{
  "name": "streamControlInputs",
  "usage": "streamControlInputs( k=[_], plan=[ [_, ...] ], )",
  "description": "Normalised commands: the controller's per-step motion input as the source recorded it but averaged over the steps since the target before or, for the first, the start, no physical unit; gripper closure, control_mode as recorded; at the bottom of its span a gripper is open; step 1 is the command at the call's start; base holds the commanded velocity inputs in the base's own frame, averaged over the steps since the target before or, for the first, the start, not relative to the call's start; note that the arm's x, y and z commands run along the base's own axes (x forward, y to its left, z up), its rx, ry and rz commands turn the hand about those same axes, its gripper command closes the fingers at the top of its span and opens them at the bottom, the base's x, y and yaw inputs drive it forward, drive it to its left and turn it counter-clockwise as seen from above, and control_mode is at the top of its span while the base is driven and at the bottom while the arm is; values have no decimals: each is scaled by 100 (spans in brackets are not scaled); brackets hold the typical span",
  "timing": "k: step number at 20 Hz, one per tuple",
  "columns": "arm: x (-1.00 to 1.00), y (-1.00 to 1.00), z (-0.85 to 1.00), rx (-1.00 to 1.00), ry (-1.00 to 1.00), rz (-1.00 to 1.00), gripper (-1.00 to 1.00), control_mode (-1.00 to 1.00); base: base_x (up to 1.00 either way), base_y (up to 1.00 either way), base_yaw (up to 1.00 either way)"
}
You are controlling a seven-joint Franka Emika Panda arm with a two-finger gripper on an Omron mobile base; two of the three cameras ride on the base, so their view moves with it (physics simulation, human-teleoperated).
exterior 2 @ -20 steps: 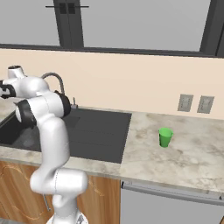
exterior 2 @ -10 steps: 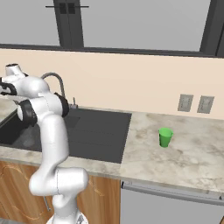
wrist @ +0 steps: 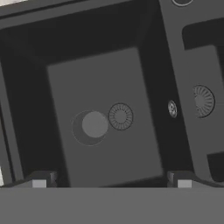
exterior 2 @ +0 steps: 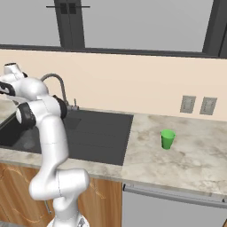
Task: Move any existing items from the left basin to the right basin for drying. Then move the cup from the counter to the left basin of the sink for washing.
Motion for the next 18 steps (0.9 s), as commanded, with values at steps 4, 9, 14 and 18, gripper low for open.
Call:
streamControlInputs(
  k=[4,9,14,18],
  plan=[
    [0,16,-27,0,1,-3,-100,-100,0,0,0],
    [-2,11,-35,3,0,-3,-100,-100,0,0,0],
    [-23,1,-26,1,0,-5,-100,-100,0,0,0],
    [-35,0,-29,0,0,-5,-100,-100,0,0,0]
  ],
)
